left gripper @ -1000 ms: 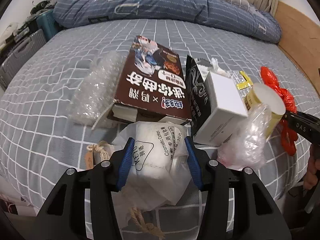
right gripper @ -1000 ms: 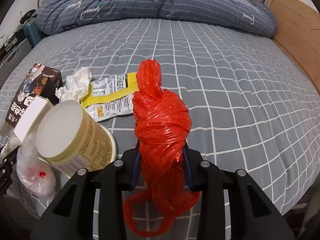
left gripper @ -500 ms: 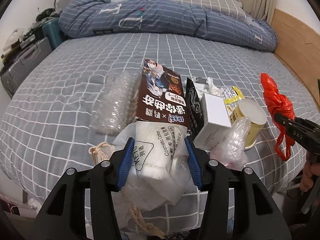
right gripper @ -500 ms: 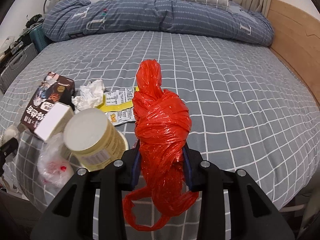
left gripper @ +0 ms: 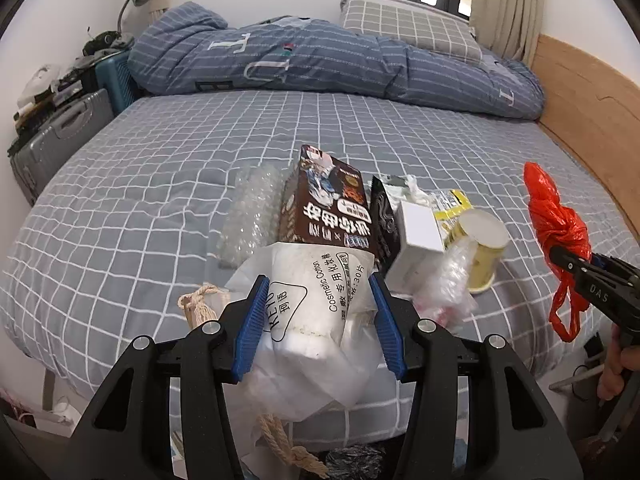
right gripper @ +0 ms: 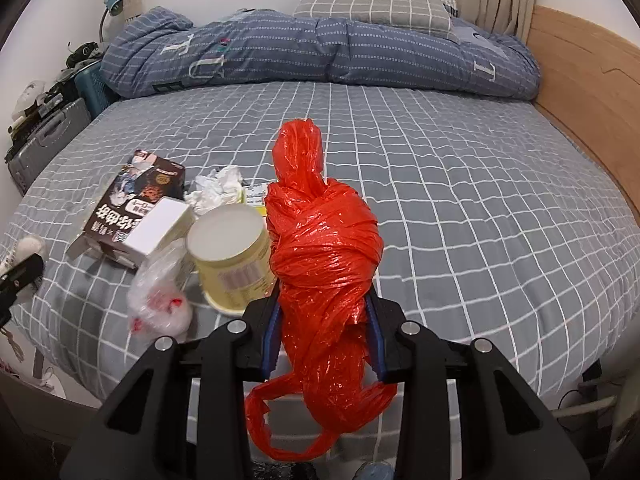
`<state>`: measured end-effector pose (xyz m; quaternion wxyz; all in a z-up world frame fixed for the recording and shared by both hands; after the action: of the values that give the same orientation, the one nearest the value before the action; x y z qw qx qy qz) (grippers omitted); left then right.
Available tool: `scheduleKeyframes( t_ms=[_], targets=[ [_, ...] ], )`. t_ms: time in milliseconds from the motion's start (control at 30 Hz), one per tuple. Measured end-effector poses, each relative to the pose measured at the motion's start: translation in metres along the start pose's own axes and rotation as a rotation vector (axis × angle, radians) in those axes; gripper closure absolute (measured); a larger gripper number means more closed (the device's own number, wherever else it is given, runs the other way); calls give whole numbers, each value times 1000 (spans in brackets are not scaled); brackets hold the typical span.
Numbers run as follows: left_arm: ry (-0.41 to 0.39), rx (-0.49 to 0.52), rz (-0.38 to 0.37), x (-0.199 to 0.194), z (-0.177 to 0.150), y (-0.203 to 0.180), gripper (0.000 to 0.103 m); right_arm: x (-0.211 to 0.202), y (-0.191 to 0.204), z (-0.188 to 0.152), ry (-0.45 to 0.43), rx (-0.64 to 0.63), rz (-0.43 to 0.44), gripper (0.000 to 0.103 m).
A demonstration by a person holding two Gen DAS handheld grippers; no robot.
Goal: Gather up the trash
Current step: 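Lift both held bags and carry them down toward the black trash bin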
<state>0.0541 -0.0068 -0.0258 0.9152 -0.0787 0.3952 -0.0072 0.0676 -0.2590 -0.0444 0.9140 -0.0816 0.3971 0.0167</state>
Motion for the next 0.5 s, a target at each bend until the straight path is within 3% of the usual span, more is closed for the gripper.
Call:
scheduleKeyframes(
  t_ms=[500],
  targets=[
    [13,-58,-5,-37,-44,15,53,-55,33,-45,-31,-8,14,69]
  ],
)
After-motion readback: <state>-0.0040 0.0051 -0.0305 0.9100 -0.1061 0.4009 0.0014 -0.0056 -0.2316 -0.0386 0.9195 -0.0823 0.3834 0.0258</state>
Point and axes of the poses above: each gripper's, at about its wrist camera, not at the fingertips, and x roughly the way its jaws point, y to its left, z to its top, the point moved 2 cm from there along x, roughly the way its jaws point, and after that the axes turned 10 degrees about -x, right-handed, at the moved point
